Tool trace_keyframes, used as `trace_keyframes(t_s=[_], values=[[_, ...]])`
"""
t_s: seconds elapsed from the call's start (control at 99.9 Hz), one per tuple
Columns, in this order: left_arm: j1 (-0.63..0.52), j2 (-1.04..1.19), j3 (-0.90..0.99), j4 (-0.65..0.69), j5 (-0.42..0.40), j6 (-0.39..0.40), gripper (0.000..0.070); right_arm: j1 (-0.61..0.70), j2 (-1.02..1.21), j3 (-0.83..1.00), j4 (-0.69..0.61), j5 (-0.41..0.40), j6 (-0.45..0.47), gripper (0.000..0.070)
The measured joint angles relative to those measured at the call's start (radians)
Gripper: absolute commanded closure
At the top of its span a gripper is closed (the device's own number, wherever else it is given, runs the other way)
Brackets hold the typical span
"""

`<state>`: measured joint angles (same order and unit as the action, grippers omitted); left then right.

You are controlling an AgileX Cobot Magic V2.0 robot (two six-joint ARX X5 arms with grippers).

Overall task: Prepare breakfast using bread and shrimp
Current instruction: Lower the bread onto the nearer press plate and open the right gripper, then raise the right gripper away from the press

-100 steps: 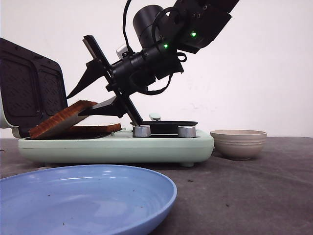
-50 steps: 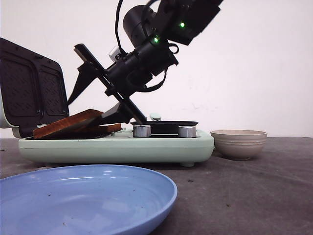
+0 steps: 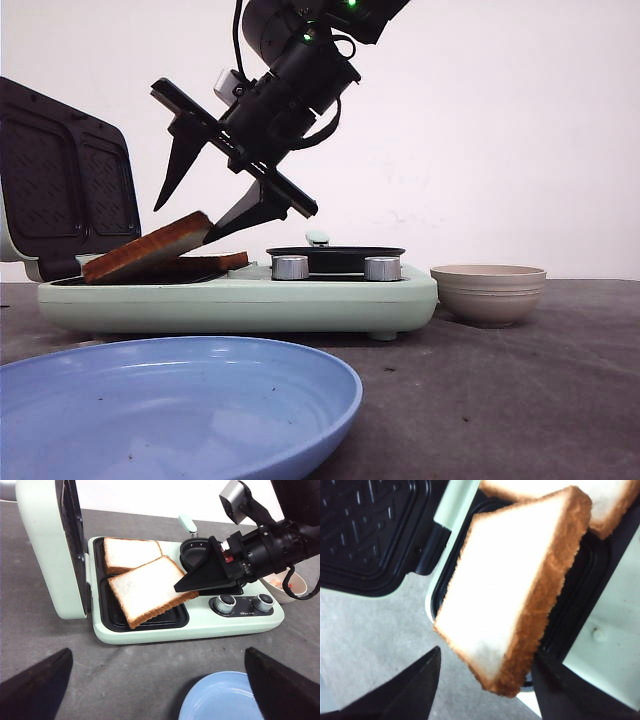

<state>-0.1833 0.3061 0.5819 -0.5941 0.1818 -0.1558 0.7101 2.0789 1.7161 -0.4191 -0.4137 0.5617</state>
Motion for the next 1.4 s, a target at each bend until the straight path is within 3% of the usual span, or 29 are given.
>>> trace_keyframes(t_s=[0.28, 0.48, 1.121, 1.401], values=[[0.000, 0.000, 0.000, 0.000, 0.000, 0.000, 0.0000, 0.010, 0.000, 0.000, -0.029, -0.032, -0.022, 0.0352], [0.000, 0.000, 0.000, 0.000, 0.000, 0.000, 0.0000, 0.021, 0.000, 0.000, -0.047, 0.018, -0.051, 0.0352], [0.000, 0.000, 0.000, 0.000, 0.000, 0.000, 0.0000, 0.027, 0.000, 0.003, -0.109, 0.023, -0.109, 0.0352], [0.000, 0.000, 0.000, 0.000, 0.000, 0.000, 0.0000, 0.026, -0.098, 0.006, -0.123, 0.155, -0.181, 0.0353]])
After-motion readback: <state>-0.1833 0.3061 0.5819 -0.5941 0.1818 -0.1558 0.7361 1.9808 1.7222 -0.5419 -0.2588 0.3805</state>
